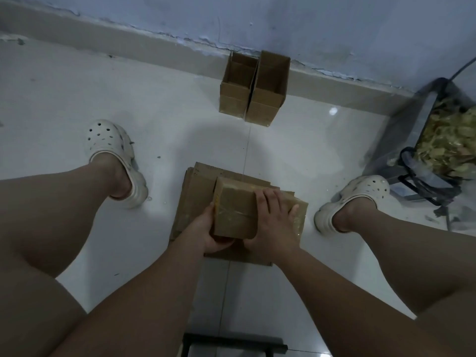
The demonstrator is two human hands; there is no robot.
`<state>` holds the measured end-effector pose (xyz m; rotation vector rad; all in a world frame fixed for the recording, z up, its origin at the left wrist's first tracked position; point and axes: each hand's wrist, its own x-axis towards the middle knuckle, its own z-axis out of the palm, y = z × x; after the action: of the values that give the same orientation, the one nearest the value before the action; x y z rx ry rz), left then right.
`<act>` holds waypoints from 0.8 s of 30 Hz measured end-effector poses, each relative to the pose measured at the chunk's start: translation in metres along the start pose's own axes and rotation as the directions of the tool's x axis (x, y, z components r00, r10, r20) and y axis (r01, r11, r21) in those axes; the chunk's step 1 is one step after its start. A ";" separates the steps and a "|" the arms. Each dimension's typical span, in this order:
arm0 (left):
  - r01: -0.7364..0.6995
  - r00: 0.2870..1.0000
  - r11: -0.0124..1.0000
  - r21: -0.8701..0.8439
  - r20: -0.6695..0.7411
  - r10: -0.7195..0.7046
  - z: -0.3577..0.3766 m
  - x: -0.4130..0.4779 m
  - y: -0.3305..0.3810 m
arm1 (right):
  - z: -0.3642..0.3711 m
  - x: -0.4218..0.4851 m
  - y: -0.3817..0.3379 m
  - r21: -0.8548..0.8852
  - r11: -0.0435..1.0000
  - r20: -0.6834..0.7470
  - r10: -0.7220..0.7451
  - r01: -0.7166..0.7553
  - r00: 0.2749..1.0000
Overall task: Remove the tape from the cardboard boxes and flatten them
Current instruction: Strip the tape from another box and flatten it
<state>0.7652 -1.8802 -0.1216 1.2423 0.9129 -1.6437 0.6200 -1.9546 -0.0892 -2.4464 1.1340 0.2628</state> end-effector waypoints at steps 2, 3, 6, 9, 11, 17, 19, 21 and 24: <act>-0.005 0.999 1.000 -0.007 0.041 0.005 0.004 0.007 0.002 | 0.002 -0.003 0.000 -0.004 1.000 -0.013 0.009 -0.009 1.000; -0.013 1.000 1.000 0.007 0.016 0.013 0.007 0.009 0.002 | 0.002 -0.004 0.002 -0.007 1.000 -0.015 0.015 -0.015 1.000; -0.046 0.997 0.998 0.048 -0.060 0.049 0.008 0.012 0.001 | 0.003 -0.005 0.004 -0.038 0.999 -0.011 0.011 -0.012 1.000; -0.186 0.967 0.951 0.247 -0.126 0.222 0.009 0.007 0.004 | 0.006 -0.003 0.000 -0.063 0.998 -0.003 0.002 -0.002 1.000; -0.385 0.854 0.816 0.431 -0.169 0.492 0.015 -0.001 0.013 | 0.007 0.000 -0.004 -0.061 0.998 0.009 0.003 -0.002 1.000; -0.594 0.506 0.056 0.802 0.319 0.801 0.034 -0.034 0.042 | 0.006 0.008 -0.008 -0.060 0.998 0.037 0.009 -0.007 0.999; -0.444 0.443 -0.314 0.839 0.510 0.737 0.032 -0.034 0.040 | 0.006 0.009 -0.009 -0.060 0.998 0.038 0.004 -0.001 0.999; -0.357 0.390 -0.473 0.806 0.588 0.708 0.028 -0.033 0.040 | 0.005 0.010 -0.012 -0.059 0.998 0.043 -0.008 0.010 0.999; -0.356 0.386 -0.513 0.781 0.623 0.681 0.022 -0.029 0.043 | 0.004 0.010 -0.012 -0.052 0.998 0.042 -0.020 0.022 0.999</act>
<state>0.8020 -1.9096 -0.0906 2.2820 -1.3893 -0.7701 0.6354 -1.9525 -0.0925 -2.4854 1.0964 0.3396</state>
